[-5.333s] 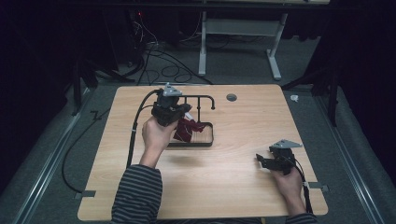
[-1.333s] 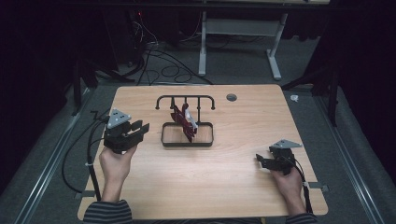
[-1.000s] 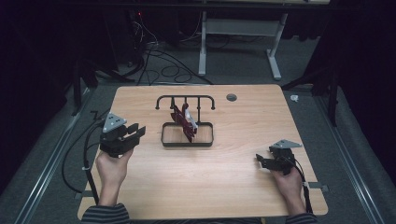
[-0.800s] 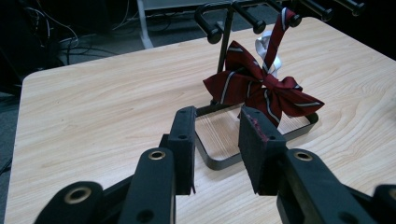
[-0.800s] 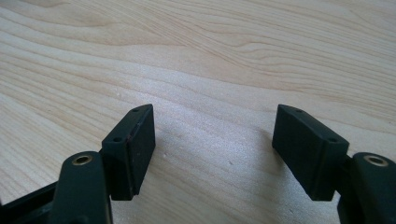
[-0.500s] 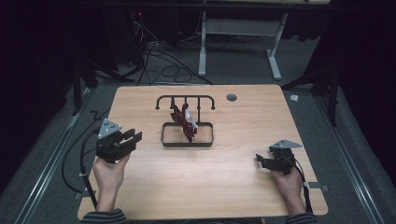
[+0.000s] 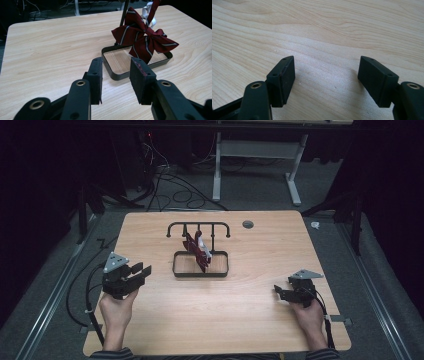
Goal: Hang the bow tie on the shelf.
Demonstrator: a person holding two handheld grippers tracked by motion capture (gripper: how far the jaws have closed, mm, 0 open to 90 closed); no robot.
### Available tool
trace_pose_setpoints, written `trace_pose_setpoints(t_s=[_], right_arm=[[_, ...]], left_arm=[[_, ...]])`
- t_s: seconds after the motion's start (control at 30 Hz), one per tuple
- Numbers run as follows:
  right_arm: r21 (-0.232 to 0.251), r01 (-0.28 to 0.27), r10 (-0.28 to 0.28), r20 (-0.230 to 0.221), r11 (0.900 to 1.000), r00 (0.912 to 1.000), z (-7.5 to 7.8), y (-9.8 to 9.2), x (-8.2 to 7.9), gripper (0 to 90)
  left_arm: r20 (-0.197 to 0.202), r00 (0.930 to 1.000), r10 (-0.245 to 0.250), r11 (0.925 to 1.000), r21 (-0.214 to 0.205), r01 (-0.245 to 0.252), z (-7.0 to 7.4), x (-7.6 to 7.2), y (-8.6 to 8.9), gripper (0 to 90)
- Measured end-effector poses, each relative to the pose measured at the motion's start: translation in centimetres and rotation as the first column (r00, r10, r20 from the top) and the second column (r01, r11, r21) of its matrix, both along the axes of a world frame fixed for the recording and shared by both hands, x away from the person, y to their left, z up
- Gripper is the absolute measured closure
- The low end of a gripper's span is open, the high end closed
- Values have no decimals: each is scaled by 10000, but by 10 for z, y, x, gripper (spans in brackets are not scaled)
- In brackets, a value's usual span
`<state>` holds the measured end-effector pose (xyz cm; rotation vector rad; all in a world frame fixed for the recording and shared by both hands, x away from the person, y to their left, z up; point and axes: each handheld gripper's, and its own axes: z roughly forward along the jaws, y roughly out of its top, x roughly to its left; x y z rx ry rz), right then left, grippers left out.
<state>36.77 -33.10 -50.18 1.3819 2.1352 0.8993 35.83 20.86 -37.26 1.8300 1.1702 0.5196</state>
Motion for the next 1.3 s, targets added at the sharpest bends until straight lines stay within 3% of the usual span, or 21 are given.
trace_pose_setpoints(t_s=[0.93,1.3], right_arm=[[-4,-5,5,3,10000,10000,0,0,0,311],[-4,-4,4,3,10000,10000,0,0,0,311]], left_arm=[[-463,9988,127,9999,-95,-131,-26,-6,7,603],[-815,9964,227,9996,163,-214,-42,-5,6,598]])
